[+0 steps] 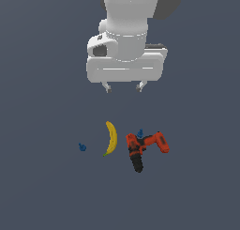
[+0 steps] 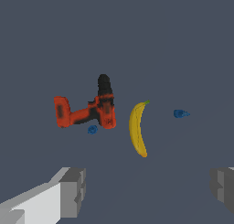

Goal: Pick up a designated object from a clutter of objects.

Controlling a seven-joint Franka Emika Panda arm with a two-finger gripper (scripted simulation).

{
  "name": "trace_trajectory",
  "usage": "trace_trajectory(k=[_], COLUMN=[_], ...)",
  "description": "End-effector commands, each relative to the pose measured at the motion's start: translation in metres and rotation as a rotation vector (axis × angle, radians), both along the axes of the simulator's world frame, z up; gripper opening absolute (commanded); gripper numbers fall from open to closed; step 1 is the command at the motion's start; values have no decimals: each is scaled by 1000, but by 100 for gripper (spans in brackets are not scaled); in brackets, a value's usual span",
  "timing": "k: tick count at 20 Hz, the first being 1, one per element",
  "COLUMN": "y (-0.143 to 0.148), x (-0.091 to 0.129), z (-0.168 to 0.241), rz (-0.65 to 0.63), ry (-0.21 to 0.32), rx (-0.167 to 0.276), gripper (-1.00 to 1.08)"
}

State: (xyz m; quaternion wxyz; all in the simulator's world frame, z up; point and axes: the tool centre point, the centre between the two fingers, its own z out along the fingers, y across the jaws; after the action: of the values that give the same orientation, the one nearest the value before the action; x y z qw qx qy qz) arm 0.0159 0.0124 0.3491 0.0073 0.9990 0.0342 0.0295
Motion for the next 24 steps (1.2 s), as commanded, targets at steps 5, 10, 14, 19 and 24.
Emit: trace_trajectory(k=[5, 10, 14, 19, 24], y=[2, 5, 10, 18, 26], x=[1, 3, 5, 8, 10], z=[-4, -14, -25, -44, -66], rz=[-21, -71, -131, -230, -343], ry=[1, 2, 4, 8, 12], rx=[2, 6, 11, 18, 25], gripper=[100, 100, 100, 100, 100])
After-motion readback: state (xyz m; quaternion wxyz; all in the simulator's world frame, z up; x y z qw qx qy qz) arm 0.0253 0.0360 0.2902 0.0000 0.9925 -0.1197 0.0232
